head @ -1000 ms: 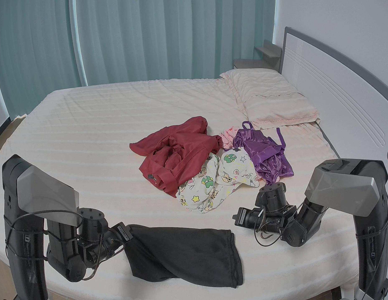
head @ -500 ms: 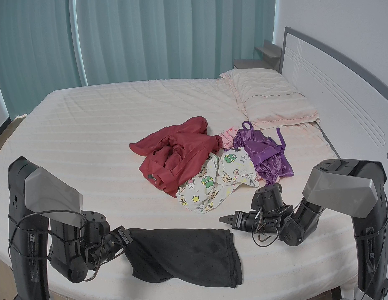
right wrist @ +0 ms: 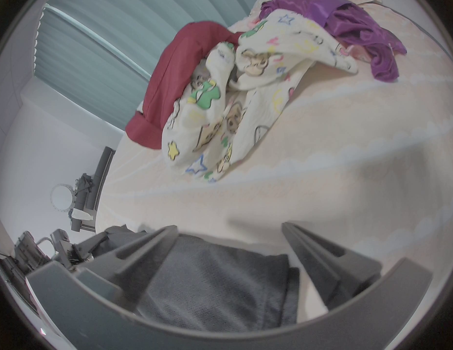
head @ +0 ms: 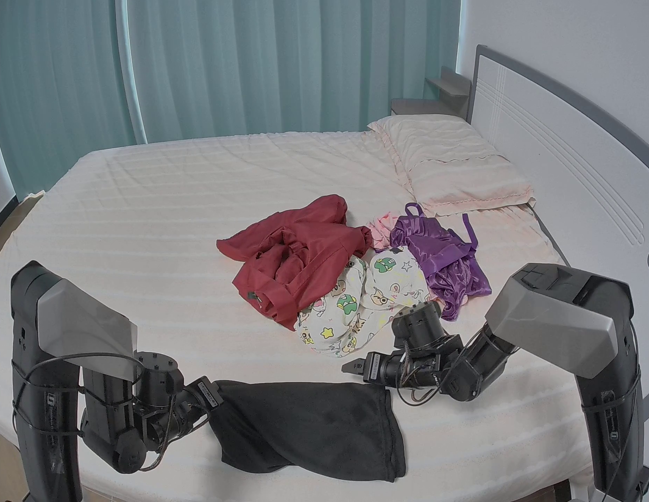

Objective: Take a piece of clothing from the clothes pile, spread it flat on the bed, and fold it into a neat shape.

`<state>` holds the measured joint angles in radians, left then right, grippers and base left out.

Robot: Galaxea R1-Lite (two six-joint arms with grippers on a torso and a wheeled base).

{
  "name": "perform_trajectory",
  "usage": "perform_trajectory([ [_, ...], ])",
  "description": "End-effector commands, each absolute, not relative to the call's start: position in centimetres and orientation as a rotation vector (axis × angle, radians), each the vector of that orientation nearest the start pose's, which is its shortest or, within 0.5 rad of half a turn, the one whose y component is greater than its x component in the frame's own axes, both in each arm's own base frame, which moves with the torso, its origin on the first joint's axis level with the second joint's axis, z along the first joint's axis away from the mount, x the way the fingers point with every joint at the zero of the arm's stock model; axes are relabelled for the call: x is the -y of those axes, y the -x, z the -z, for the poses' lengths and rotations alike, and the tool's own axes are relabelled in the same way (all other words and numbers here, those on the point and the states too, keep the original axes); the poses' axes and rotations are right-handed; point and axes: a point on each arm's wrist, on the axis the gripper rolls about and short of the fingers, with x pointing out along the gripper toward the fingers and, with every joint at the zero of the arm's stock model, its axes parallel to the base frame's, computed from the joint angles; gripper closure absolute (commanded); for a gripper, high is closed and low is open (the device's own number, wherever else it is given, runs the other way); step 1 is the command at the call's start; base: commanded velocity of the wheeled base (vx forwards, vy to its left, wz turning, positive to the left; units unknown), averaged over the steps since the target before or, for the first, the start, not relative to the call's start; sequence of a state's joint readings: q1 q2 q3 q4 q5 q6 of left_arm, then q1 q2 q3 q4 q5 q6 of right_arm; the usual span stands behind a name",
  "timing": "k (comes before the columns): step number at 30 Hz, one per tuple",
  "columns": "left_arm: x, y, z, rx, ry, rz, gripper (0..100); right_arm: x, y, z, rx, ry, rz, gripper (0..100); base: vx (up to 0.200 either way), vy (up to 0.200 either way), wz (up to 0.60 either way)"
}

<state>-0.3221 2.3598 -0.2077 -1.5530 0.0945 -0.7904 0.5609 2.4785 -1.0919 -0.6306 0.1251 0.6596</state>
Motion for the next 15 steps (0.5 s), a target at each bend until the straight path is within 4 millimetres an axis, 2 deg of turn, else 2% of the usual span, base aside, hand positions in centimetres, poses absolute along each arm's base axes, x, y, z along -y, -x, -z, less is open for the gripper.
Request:
perform_trajectory([
  [1, 8.2, -25.2, 3.0, -0.618, 0.647, -0.015, 100, -23.9, -34.9, 5.2, -0.954, -0.414, -0.37, 100, 0.0, 0.0, 0.0],
  [9, 8.1, -25.3, 3.1, -0.616, 0.648, -0.019, 100, -23.3, -34.9, 4.7, -0.95, -0.415, -0.348, 100, 0.0, 0.0, 0.0],
  [15, 8.1, -25.2, 3.2, -0.62, 0.644, -0.024, 100, -21.9, -35.6, 2.3, -0.897, -0.45, -0.336, 100, 0.0, 0.0, 0.0],
])
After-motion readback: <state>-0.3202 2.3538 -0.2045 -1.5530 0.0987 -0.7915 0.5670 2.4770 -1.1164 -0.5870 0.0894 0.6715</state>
